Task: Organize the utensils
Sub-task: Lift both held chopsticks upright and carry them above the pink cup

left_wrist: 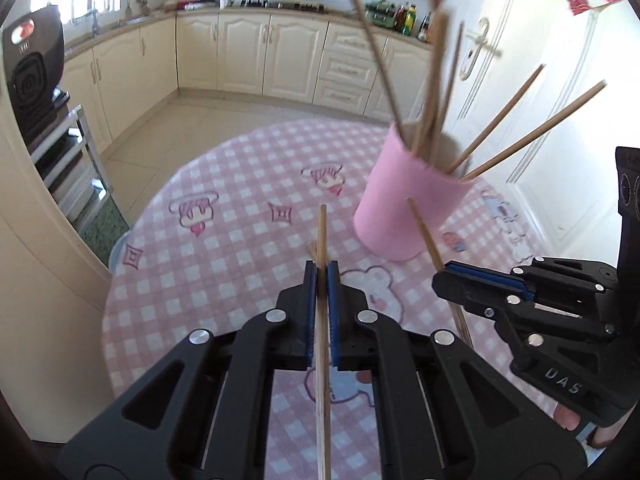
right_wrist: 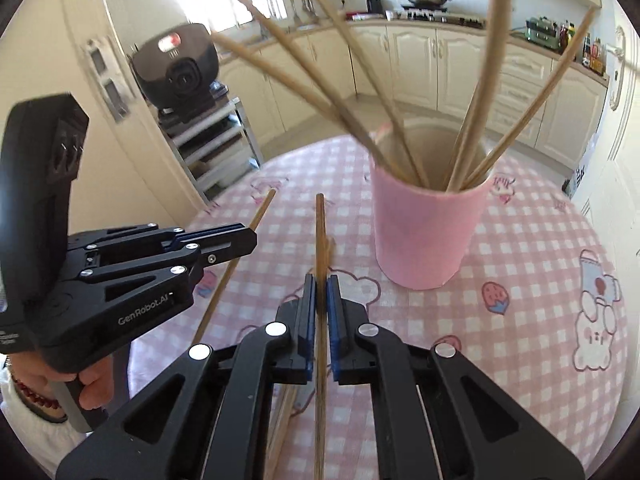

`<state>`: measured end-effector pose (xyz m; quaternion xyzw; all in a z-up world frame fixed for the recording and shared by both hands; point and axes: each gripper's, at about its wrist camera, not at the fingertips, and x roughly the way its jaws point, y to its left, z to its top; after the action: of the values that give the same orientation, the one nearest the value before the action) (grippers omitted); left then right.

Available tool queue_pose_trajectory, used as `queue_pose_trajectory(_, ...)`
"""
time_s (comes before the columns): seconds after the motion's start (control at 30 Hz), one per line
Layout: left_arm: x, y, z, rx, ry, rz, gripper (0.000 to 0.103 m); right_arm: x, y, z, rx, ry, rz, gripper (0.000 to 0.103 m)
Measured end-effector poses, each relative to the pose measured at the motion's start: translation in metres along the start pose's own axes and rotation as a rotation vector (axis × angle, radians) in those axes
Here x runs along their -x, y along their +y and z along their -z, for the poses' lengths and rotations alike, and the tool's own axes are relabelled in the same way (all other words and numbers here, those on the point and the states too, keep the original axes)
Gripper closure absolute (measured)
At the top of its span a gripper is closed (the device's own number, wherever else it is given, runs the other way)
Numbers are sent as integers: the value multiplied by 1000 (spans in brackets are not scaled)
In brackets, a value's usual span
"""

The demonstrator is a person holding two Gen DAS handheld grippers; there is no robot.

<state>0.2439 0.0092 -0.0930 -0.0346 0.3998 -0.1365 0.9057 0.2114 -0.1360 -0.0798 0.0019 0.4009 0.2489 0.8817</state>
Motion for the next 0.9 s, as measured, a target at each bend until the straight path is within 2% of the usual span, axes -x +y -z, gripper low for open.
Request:
queue_pose_trajectory(0.27,79,-30,-5,-72,-196,7,97,83,17,-2,30,-216,33,99)
queue_pose_trajectory(0.47,121,-50,-1,-121,-315,5,97,110,29,0,76,-298,94,99)
queue_pose_trajectory(0.67,133,-69,3,-171,-348,-16,97,120,31,-1,76,-315,111,99)
queue_pose_trajectory(0.9,144,-75,0,-164,-373,2,98,130,27,-3,65,-349,125,99)
